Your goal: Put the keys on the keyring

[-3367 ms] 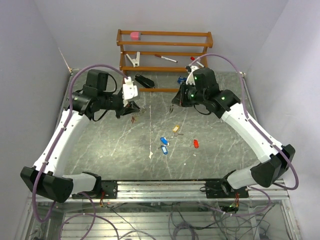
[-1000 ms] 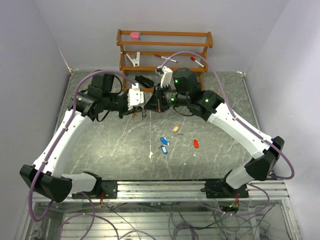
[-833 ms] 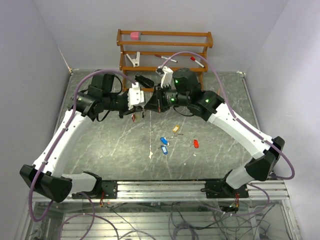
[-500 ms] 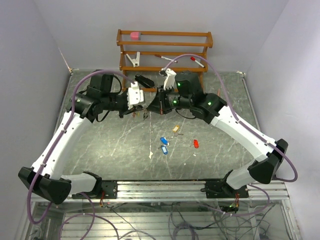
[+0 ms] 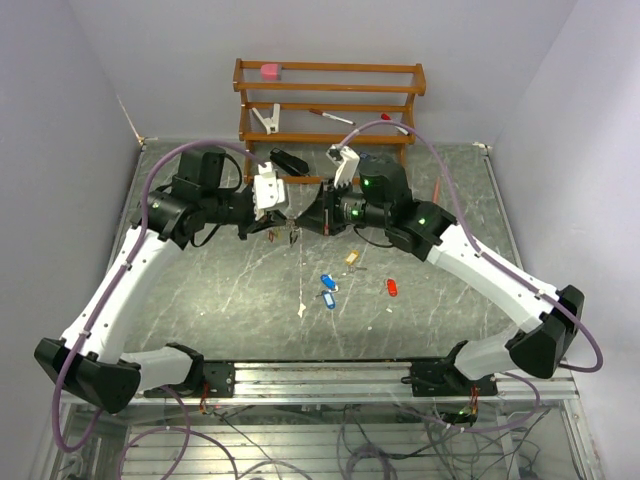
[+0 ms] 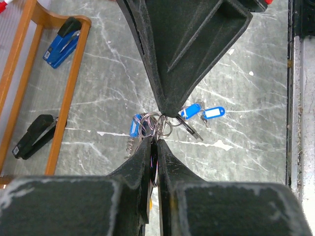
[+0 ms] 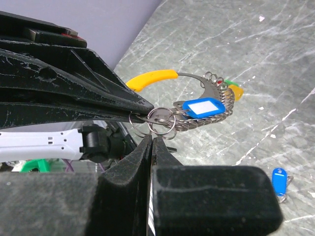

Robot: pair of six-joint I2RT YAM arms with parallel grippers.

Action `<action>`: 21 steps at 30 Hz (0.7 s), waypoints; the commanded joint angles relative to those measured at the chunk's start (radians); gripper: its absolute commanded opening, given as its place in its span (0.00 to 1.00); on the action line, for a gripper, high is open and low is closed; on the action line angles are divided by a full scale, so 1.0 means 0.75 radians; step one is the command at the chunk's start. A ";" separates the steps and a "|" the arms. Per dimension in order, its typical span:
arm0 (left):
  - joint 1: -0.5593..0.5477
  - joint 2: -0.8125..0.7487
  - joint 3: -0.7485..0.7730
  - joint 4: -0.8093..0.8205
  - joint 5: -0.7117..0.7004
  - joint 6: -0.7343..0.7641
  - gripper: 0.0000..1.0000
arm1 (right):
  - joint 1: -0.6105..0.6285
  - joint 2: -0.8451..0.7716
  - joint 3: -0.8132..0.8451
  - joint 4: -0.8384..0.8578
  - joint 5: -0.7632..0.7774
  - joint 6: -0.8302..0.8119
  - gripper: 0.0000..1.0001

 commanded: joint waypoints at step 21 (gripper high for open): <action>-0.005 -0.053 -0.053 0.310 0.139 -0.238 0.07 | 0.005 -0.175 -0.056 0.064 -0.007 -0.003 0.24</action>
